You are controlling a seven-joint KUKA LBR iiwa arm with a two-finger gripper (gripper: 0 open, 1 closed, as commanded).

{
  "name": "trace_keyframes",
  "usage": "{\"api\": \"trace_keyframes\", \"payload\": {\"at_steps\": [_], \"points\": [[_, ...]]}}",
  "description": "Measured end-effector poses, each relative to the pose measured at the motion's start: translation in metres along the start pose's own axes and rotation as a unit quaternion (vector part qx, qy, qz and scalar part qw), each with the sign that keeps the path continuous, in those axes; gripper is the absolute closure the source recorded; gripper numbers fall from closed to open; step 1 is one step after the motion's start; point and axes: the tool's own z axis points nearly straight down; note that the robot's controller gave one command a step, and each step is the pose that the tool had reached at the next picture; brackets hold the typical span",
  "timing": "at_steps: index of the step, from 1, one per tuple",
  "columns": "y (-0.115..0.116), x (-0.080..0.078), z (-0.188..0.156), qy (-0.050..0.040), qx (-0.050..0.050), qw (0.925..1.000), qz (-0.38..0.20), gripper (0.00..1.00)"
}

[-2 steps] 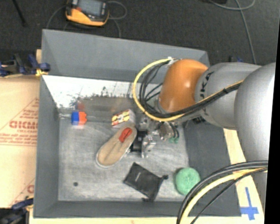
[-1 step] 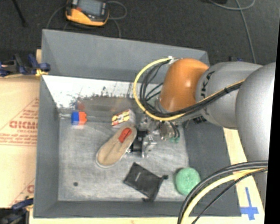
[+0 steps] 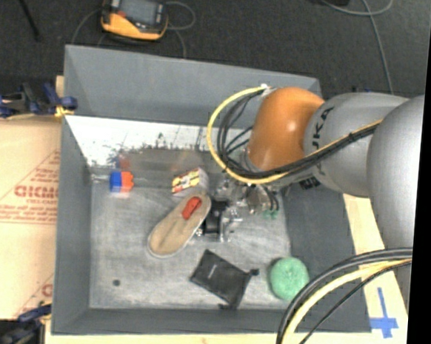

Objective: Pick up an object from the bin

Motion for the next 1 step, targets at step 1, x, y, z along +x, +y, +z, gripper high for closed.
{"api": "trace_keyframes", "payload": {"at_steps": [1], "points": [[-0.0004,0.0001,-0.0191,0.0006,0.0,1.0,0.0,1.0]]}}
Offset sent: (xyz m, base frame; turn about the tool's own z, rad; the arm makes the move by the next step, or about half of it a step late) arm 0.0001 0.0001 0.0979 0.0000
